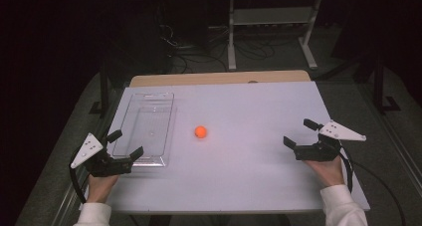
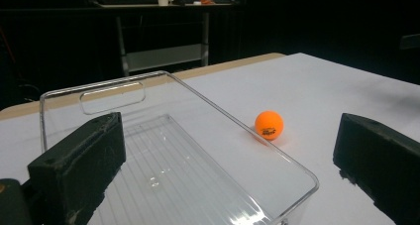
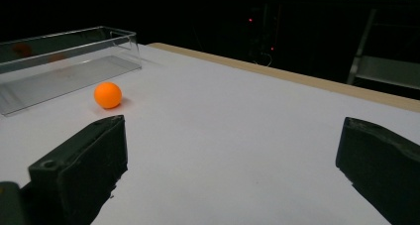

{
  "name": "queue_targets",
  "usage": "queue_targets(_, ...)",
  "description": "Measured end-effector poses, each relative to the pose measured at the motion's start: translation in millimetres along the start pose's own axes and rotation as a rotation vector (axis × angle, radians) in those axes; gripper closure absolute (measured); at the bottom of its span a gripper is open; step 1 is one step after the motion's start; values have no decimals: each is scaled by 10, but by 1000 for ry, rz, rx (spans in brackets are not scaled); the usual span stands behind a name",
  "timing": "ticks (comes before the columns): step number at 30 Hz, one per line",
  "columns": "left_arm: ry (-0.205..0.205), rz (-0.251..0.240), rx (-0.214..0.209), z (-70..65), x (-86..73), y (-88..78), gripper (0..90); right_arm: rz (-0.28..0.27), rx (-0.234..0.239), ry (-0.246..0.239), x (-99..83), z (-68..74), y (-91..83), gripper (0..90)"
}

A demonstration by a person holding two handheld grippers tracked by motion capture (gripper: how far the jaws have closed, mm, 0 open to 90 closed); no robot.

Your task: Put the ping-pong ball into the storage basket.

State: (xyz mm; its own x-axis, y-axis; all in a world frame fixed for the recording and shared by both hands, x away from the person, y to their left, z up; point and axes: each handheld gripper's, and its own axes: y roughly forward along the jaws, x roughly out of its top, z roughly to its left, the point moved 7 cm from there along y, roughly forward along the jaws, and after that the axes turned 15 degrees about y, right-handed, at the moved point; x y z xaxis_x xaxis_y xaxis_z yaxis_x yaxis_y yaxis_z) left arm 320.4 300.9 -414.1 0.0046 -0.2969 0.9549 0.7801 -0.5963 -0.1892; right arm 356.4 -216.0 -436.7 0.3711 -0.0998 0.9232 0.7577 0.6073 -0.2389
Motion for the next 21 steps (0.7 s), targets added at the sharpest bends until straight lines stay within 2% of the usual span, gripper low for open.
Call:
queue_targets(7, 6, 6, 1, -24, 17, 12, 0, 0, -6, -5, -5, -3, -12, 0)
queue_targets(10, -1, -2, -14, -49, 41, 19, 0, 3, -10, -8, -8, -5, -15, 0)
queue_targets(15, 13, -2, -24, -89, 91, 49, 0, -6, -16, 7, -8, -31, -42, 0)
queue_targets(21, 26, 31, -34, -91, 95, 104, 0, -20, -19, 8, 4, -34, -65, 0)
